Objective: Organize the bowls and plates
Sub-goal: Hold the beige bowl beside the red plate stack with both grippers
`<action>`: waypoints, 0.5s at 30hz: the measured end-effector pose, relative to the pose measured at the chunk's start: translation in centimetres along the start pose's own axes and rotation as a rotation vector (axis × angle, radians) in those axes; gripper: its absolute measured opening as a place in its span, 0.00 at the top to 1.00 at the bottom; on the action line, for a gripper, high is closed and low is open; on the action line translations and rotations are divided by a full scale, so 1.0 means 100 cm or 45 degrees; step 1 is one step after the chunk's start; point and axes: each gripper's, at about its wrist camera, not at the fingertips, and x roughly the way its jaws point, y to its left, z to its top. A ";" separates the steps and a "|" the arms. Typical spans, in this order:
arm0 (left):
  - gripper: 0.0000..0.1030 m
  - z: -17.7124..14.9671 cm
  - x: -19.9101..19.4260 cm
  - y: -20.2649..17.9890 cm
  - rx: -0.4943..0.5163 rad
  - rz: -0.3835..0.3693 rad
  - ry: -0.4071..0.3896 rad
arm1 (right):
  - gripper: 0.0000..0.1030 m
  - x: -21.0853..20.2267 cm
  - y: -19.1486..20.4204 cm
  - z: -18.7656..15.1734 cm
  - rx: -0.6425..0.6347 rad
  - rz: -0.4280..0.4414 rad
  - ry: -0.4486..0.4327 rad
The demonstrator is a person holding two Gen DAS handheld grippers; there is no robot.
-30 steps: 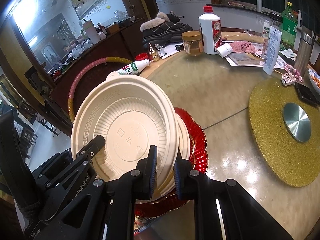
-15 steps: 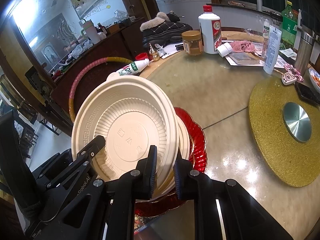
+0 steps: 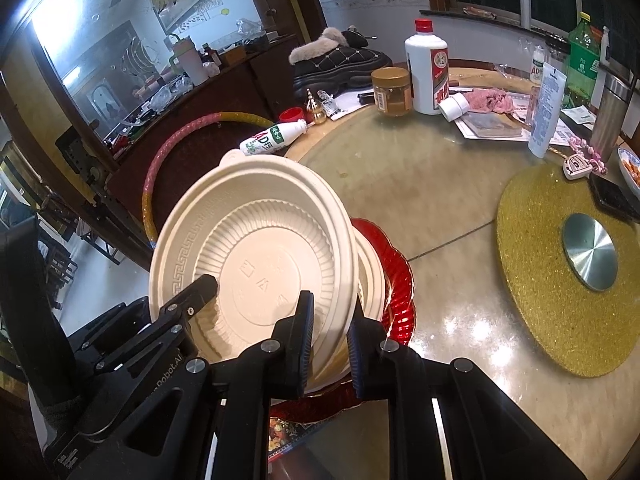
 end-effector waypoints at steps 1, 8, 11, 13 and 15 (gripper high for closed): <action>0.83 0.000 0.000 -0.001 0.003 0.002 0.001 | 0.85 0.000 0.000 -0.001 0.000 -0.001 0.004; 0.83 -0.001 0.000 -0.001 0.003 0.000 0.011 | 0.85 0.001 0.000 -0.002 -0.002 -0.003 0.015; 0.83 -0.001 0.001 -0.001 0.003 0.002 0.016 | 0.85 0.002 0.000 -0.002 -0.001 -0.004 0.019; 0.83 0.000 0.002 -0.001 0.005 0.005 0.020 | 0.85 0.003 0.000 -0.002 -0.002 -0.003 0.023; 0.83 0.000 0.003 -0.001 0.006 0.005 0.023 | 0.85 0.005 0.000 -0.002 -0.002 -0.003 0.027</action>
